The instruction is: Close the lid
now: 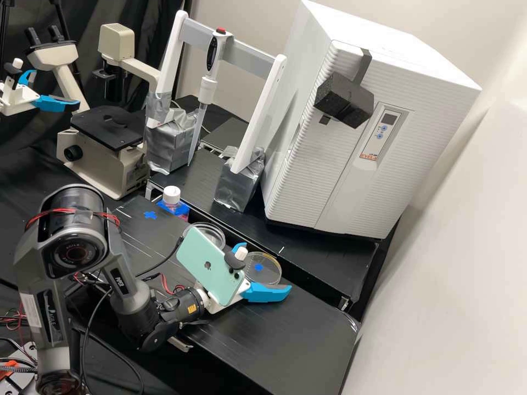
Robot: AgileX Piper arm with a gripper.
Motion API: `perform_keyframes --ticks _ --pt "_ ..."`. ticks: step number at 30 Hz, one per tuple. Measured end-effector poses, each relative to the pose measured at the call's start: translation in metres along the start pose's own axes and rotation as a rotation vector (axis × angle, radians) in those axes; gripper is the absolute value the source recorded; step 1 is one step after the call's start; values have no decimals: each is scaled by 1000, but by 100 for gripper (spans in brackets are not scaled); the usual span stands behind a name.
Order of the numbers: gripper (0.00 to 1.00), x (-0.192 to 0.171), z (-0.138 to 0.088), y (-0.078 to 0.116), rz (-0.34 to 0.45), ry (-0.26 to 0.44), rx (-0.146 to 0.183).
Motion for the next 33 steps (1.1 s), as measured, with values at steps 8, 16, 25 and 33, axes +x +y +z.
perform_keyframes --ticks 8,16,25,33 --pt "0 0 0 0 4 -3 2" --pt "0 1 -2 0 10 0 7" --pt "0 1 -3 -1 7 1 7" --pt "0 -3 -8 5 14 6 55"
